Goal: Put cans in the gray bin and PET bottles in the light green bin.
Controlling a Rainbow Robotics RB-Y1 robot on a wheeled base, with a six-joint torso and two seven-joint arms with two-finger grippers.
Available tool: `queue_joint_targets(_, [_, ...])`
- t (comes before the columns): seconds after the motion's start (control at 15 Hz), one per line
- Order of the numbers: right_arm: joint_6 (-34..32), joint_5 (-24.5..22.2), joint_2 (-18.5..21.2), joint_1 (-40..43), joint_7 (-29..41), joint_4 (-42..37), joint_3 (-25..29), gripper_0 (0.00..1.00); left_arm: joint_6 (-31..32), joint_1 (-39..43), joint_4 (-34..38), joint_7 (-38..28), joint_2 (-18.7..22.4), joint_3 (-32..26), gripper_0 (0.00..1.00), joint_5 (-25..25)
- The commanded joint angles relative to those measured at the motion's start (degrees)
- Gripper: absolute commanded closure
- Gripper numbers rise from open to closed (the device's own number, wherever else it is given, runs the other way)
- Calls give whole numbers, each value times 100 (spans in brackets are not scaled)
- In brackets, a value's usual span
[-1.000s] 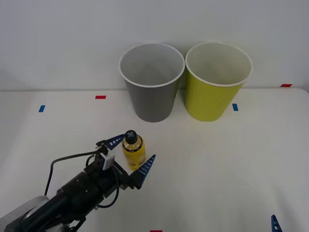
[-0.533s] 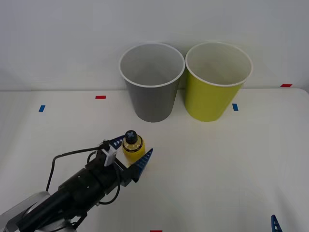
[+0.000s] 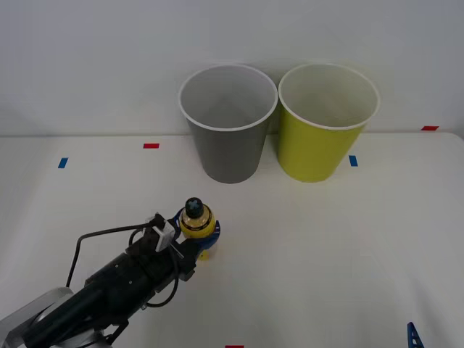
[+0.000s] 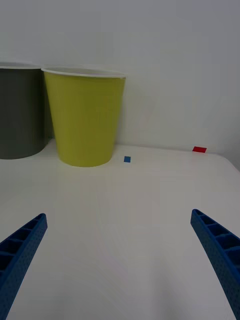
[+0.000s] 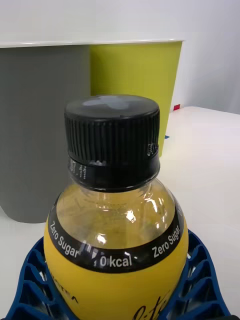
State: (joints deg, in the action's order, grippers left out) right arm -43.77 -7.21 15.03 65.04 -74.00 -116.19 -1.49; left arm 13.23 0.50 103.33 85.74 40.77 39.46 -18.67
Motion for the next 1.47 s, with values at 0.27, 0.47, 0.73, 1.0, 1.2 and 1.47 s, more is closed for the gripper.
queue_joint_targets(0.27, [0,0,0,0,0,0,0,0,-1692,2,1181,-49,133,-396,100,-49])
queue_joint_targets(0.47, [0,0,0,0,0,0,0,0,-3090,2,2095,-13,160,-835,100,-49])
queue_joint_targets(0.73, [0,0,0,0,0,0,0,0,-5850,2,3844,74,72,-1811,100,-497])
queue_joint_targets(1.0, [0,0,0,0,0,0,0,0,-7467,-121,4565,1024,-526,-2980,100,-1165])
queue_joint_targets(1.2, [0,0,0,0,0,0,0,0,-8627,-727,4667,1780,-1106,-3718,100,-1490])
queue_joint_targets(1.47, [0,0,0,0,0,0,0,0,-10332,-2081,4667,1876,-1809,-4017,100,-1024])
